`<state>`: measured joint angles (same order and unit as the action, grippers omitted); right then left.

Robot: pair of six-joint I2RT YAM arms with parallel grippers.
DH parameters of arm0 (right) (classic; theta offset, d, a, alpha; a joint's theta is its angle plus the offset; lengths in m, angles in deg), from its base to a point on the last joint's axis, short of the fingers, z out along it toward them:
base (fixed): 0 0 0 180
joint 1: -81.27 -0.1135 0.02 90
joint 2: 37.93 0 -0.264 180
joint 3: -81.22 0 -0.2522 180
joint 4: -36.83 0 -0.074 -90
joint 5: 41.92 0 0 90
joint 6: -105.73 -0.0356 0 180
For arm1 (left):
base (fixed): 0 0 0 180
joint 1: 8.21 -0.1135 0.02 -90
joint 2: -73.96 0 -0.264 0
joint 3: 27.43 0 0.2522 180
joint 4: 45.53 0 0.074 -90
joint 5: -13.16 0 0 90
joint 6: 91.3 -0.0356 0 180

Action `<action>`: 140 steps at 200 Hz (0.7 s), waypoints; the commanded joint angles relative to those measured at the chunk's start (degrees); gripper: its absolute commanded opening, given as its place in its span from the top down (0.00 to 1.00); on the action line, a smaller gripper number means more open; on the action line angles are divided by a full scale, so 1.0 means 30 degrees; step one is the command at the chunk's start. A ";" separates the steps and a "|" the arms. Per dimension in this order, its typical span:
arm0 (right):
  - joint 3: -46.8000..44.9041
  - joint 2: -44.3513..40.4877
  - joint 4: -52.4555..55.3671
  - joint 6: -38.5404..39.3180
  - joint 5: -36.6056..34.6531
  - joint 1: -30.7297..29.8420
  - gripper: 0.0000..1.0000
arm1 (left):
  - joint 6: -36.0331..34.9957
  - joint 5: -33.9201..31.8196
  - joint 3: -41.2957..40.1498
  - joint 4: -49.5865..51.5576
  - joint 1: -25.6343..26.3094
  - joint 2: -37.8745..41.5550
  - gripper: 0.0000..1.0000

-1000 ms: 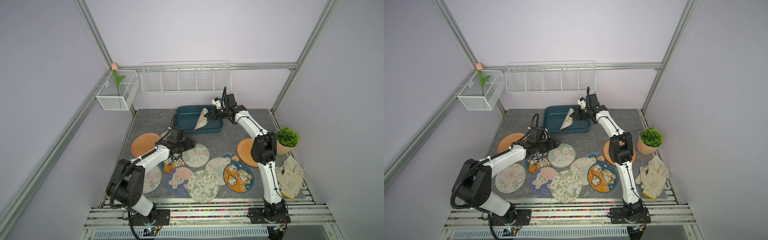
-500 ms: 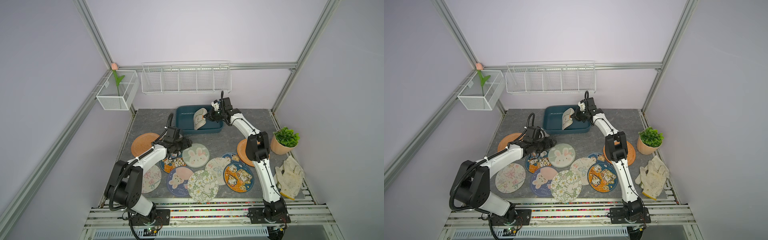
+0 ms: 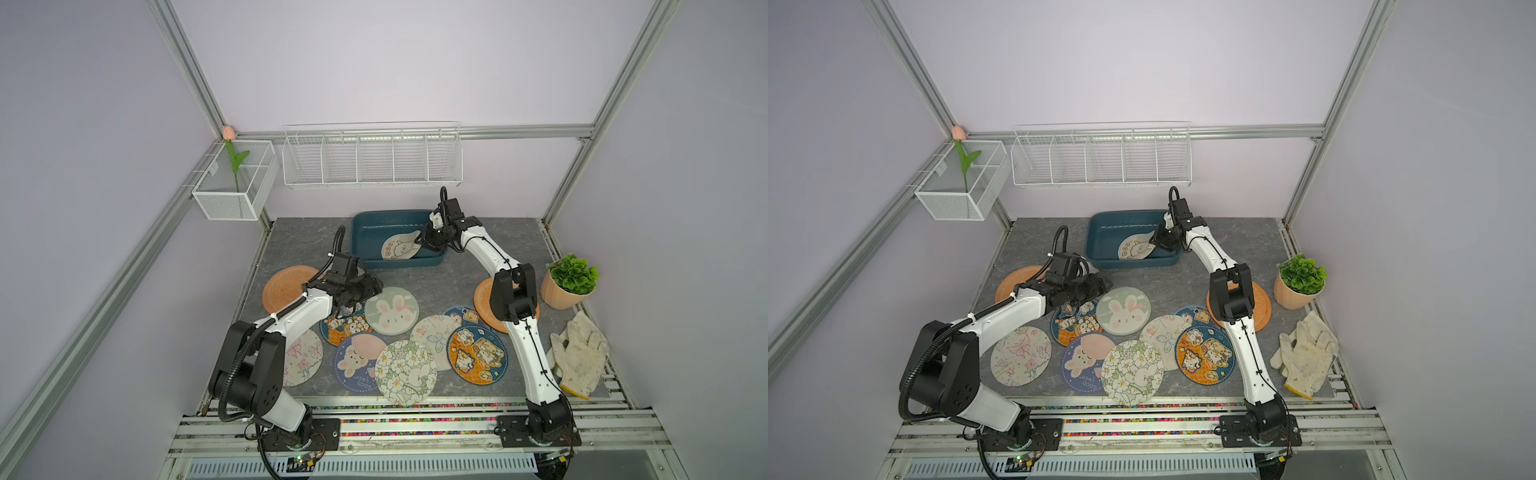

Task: Put the coasters into the storage box
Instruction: Place the coaster in the storage box, then move the storage box to the center of the board.

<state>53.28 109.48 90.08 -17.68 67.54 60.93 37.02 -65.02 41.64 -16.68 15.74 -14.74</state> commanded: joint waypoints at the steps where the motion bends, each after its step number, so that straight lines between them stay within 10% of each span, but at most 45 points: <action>1: 0.0294 -0.0575 0.1753 0.1300 -0.1833 0.0004 0.35 | -0.0258 -0.0198 0.0435 0.0267 -0.0094 -0.0021 0.21; 140: -0.4003 -0.4464 0.6136 0.3450 -0.6360 0.0249 0.23 | -0.0317 -0.0419 0.0491 0.0513 -0.0093 0.0206 0.21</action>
<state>47.62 103.01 104.96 -8.61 52.96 60.89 37.00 -65.11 41.75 -16.24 15.74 -14.77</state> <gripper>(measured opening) 0.773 0.794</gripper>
